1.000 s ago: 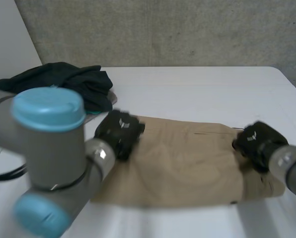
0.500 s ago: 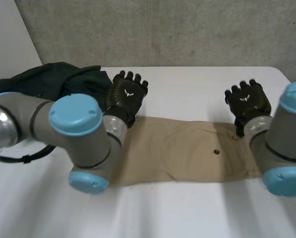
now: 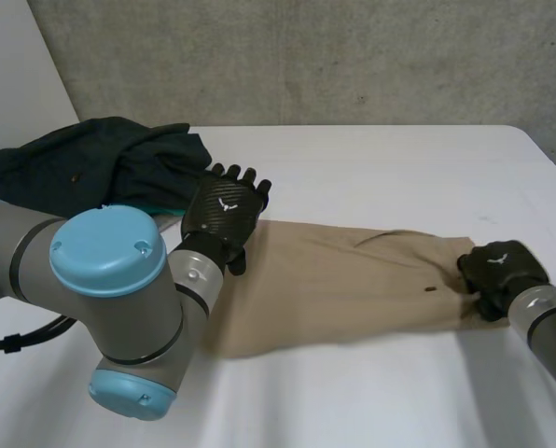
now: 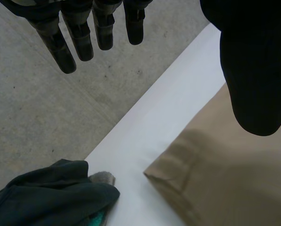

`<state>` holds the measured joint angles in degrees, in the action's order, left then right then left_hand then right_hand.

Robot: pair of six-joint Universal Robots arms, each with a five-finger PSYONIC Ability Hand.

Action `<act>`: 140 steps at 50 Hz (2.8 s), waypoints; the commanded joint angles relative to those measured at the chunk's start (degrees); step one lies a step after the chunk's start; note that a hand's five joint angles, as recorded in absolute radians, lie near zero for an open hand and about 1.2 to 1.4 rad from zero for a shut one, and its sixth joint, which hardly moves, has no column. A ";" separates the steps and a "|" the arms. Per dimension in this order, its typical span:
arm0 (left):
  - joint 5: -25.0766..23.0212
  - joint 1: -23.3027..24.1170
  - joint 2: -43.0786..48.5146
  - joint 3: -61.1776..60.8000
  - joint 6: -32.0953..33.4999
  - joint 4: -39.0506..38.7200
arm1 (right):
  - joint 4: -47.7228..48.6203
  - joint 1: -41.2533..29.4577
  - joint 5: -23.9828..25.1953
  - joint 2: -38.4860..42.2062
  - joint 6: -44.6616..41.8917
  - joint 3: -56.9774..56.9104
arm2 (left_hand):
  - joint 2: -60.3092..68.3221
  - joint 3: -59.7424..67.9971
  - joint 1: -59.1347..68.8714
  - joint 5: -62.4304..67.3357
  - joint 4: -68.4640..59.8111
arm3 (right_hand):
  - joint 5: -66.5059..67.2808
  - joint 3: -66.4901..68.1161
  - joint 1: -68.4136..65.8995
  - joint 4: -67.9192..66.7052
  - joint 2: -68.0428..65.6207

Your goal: Fold the laundry.

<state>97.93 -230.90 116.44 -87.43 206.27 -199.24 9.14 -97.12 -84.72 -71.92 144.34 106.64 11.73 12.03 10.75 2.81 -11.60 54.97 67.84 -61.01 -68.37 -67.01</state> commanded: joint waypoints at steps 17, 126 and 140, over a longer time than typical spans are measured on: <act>0.59 -2.35 -11.40 -5.55 -1.65 0.43 | 14.05 -36.09 7.69 0.97 -24.07 -5.13 | -1.73 -2.03 -0.75 -2.81 1.60 | 15.03 12.16 -18.99 -11.63 -12.99; -42.30 -3.06 -8.95 10.79 -17.13 21.08 | 5.88 -12.56 17.75 10.29 40.94 -1.17 | -1.73 -2.03 -0.75 -2.81 1.60 | -50.03 -52.91 46.08 53.44 52.08; -42.21 -2.97 -9.04 11.05 -17.04 20.91 | 12.13 -11.87 15.03 8.64 44.01 -6.26 | -1.73 -2.03 -0.75 -2.81 1.60 | 15.03 12.16 -18.99 -11.63 -12.99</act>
<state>55.67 -233.97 107.55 -76.71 189.21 -178.15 18.62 -109.67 -68.03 -61.22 186.29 103.79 11.06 11.26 9.48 2.81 -11.60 51.92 59.97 -58.13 -67.78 -63.12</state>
